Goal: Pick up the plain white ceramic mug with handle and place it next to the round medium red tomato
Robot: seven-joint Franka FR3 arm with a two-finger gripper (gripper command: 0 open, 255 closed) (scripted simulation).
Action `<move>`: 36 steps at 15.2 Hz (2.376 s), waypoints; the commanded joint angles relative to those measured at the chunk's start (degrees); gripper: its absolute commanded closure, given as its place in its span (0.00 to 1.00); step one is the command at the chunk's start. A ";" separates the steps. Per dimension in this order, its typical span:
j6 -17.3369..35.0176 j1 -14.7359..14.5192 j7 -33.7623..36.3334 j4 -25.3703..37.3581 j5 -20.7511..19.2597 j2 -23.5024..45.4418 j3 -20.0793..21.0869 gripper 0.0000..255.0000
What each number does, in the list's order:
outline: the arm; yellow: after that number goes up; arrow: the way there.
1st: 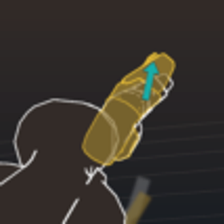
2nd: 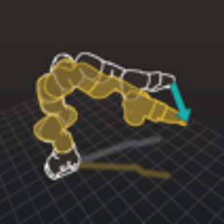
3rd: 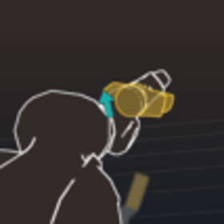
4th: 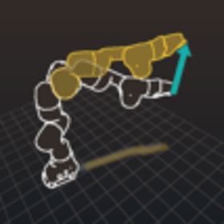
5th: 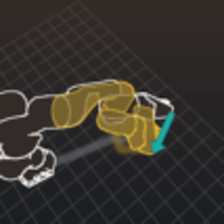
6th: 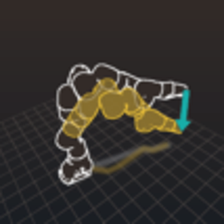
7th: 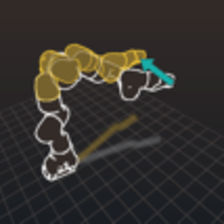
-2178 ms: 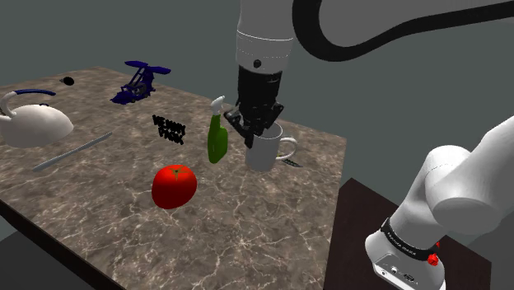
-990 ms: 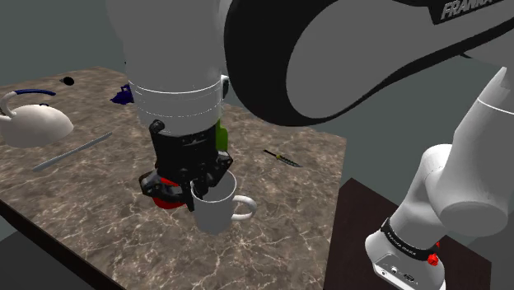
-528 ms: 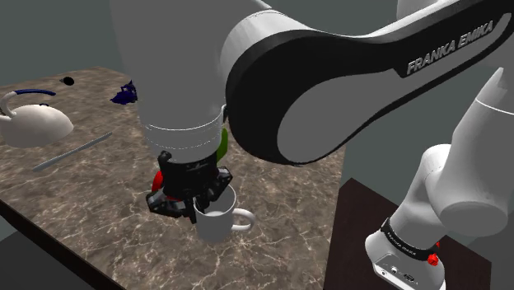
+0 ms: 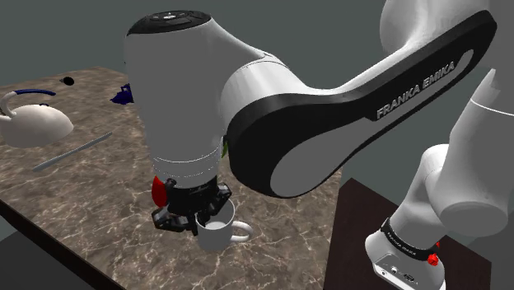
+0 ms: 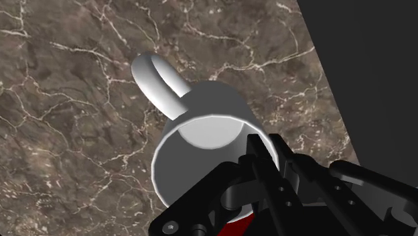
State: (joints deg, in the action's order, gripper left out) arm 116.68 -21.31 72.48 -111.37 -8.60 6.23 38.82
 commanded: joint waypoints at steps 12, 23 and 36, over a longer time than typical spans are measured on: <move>8.37 -0.91 3.31 -5.07 -4.15 4.55 -0.74 1.00; 8.37 -0.91 3.31 -5.07 -4.15 4.56 -0.74 0.00; 2.06 -0.30 1.03 -1.53 -0.74 0.76 0.14 0.00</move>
State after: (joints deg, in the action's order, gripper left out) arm 118.75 -21.61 73.51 -112.91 -9.34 7.00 38.96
